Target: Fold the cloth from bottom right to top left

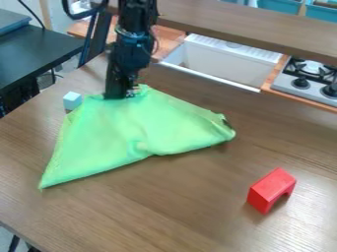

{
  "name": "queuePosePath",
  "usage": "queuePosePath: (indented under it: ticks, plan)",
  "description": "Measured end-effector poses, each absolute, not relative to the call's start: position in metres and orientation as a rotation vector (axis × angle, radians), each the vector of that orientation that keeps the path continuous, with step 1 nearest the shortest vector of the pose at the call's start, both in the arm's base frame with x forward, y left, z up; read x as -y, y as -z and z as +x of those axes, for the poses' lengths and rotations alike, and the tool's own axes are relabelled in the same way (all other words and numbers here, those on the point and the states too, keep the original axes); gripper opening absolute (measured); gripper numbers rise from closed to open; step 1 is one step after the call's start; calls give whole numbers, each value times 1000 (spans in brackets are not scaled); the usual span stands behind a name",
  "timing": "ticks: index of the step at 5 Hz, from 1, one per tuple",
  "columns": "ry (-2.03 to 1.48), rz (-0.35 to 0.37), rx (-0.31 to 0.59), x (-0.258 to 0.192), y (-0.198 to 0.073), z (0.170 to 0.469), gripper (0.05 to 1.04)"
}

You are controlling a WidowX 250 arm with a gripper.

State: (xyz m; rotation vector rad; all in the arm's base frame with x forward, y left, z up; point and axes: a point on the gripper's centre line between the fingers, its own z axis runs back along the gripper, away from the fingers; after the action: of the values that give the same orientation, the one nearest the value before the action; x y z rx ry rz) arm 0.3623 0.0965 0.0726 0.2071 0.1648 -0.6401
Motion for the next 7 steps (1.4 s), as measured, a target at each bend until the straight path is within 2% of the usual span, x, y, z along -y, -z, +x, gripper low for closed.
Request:
queuePosePath:
  ticks: [1, 4, 7]
  plan:
    - [688, 204, -193, -109, -77, 373, 55]
    - [824, 284, -204, -126, -95, 405, 55]
    - [887, 258, -189, -148, -99, 433, 55]
